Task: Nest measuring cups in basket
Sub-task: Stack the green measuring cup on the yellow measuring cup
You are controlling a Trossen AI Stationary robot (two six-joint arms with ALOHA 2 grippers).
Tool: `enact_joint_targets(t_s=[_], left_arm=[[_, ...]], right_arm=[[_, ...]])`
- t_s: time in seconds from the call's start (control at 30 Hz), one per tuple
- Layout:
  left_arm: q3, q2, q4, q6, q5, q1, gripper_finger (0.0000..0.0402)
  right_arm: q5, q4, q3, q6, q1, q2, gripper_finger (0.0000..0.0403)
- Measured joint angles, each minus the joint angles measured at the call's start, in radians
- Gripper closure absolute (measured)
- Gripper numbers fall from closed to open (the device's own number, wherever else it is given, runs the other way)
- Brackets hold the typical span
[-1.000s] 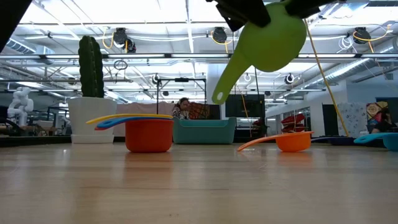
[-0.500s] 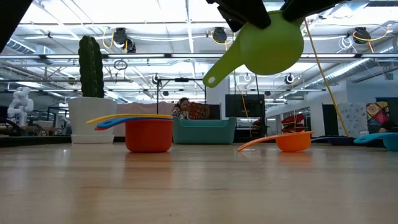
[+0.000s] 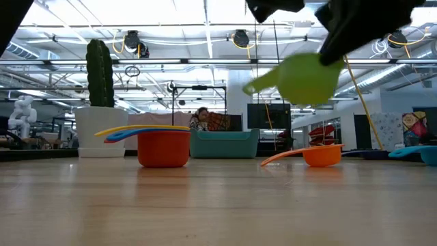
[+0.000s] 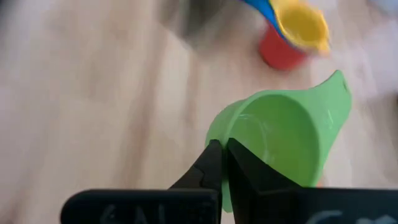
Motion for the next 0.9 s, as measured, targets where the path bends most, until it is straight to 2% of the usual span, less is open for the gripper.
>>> enact_joint_targets(t_s=[0.13, 0.33, 0.47, 0.57, 0.9], left_arm=[[0.000, 0.003, -0.009, 0.015, -0.002, -0.004, 0.0362], [-0.002, 0.004, -0.047, 0.069, -0.018, 0.007, 0.0361], [-0.003, -0.001, -0.155, 0.163, -0.129, 0.032, 0.0360], [-0.003, -0.002, -0.205, 0.239, -0.174, 0.057, 0.0360], [-0.005, -0.002, -0.221, 0.416, -0.158, 0.072, 0.0360]], right_arm=[[0.003, -0.055, 0.003, 0.061, 0.000, -0.001, 0.0399], [-0.011, -0.020, 0.005, 0.062, 0.003, -0.002, 0.0399], [-0.067, 0.036, 0.006, 0.049, 0.033, -0.002, 0.0400], [-0.094, 0.029, 0.007, 0.058, 0.062, -0.002, 0.0401], [-0.082, 0.014, 0.007, 0.111, 0.108, -0.002, 0.0402]])
